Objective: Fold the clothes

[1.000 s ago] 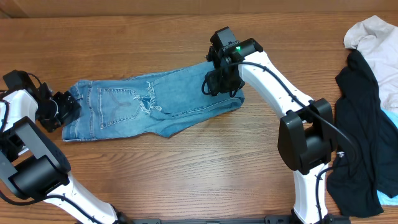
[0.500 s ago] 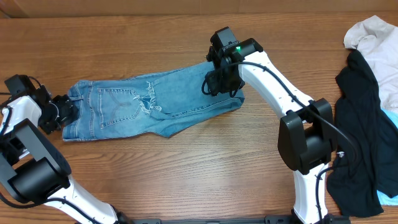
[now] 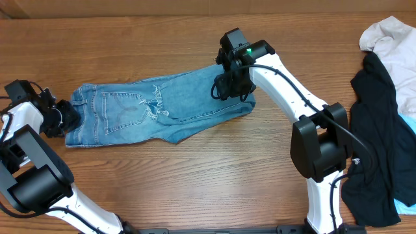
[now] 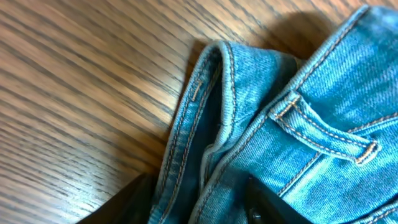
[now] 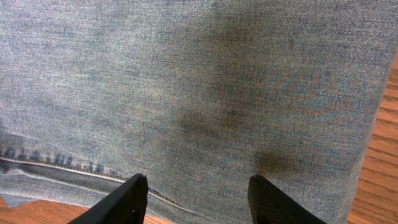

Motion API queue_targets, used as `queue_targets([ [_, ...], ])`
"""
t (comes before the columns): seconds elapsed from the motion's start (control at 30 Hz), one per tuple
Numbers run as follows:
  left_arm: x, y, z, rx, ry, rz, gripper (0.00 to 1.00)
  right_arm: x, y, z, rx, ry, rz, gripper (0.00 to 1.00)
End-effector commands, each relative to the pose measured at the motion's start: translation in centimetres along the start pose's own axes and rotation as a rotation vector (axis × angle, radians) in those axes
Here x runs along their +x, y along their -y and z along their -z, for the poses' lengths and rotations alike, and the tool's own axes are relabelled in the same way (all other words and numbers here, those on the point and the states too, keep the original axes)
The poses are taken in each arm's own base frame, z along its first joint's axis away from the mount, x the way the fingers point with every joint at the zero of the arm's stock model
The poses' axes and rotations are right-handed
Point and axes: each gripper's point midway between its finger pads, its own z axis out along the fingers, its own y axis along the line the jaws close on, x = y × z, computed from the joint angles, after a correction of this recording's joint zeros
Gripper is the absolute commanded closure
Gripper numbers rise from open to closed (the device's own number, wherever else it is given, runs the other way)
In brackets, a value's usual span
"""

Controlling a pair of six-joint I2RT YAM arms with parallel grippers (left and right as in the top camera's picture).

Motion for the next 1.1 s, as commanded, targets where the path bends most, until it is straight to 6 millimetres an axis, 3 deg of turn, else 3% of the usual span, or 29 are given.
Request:
queue_targets([
  [0.0,3.2,0.4,-2.2,0.050,-0.105,-0.009,0.53,-0.4,-0.5,1.2,0.001,0.033,0.011,0.44],
  [0.07,3.2,0.5,-2.3,0.052,-0.104,-0.025,0.66,-0.4,-0.5,1.2,0.000,0.033,0.011,0.44],
  [0.17,3.2,0.6,-2.2,0.061,-0.104,-0.026,0.74,-0.4,-0.5,1.2,0.001,0.033,0.011,0.44],
  [0.2,3.2,0.6,-2.2,0.063,-0.103,-0.027,0.92,-0.4,-0.5,1.2,0.001,0.033,0.011,0.44],
  [0.23,3.1,0.6,-2.2,0.063,-0.102,-0.026,0.96,-0.4,-0.5,1.2,0.000,0.032,0.011,0.44],
  [0.57,2.6,1.4,-2.2,0.107,-0.079,-0.030,0.96,-0.4,-0.5,1.2,0.000,0.033,0.011,0.45],
  [0.67,1.8,1.8,-1.4,0.123,-0.065,-0.029,0.96,-0.5,-0.5,1.3,0.000,0.037,0.011,0.45],
  [0.83,-1.2,1.9,2.2,0.121,0.012,-0.027,0.96,-1.2,0.4,1.4,0.006,0.063,-0.028,0.45],
  [1.07,-6.2,0.2,9.4,0.070,0.144,0.010,0.96,-2.0,4.3,2.1,0.022,0.090,-0.130,0.45],
])
